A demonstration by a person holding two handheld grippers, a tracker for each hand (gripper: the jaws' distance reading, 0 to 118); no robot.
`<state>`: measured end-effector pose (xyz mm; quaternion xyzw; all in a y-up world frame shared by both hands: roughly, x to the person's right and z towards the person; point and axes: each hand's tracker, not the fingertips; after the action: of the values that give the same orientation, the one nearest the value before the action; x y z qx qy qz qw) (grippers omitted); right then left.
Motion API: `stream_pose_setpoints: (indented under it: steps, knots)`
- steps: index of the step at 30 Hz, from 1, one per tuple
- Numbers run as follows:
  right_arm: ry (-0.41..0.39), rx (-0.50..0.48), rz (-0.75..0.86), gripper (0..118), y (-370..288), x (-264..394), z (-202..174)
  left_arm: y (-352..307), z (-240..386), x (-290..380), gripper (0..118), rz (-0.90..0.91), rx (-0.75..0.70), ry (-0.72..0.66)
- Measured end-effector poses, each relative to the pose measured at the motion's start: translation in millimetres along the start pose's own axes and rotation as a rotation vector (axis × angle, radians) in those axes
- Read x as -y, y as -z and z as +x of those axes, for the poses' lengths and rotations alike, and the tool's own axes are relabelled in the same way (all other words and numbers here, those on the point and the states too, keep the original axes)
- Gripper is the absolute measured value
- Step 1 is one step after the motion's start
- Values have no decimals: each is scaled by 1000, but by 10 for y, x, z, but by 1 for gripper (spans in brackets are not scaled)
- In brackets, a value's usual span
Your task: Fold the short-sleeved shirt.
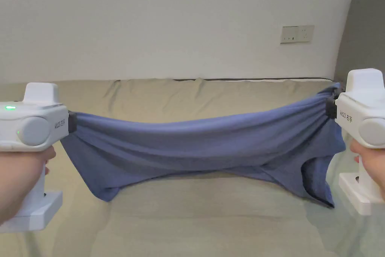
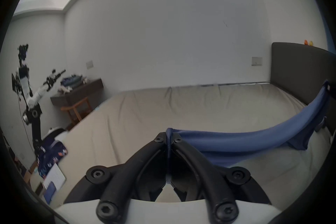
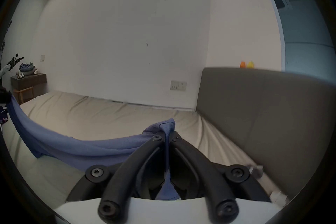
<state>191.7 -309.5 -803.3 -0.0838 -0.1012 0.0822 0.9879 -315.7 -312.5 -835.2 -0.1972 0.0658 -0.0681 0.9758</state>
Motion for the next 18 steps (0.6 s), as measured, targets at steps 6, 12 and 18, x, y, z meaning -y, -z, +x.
stream_pose_setpoints:
  steps: [6,12,18]
  knots:
    - [38,-42,-93,3,-453,543,23,-252,-31,602,0,-62,41,-53]
    - [-30,-99,-101,3,-1262,793,171,-895,-200,983,0,-81,95,-88]
    - [-18,-96,-64,3,-2228,895,476,-1800,-508,1336,0,-67,122,-154]
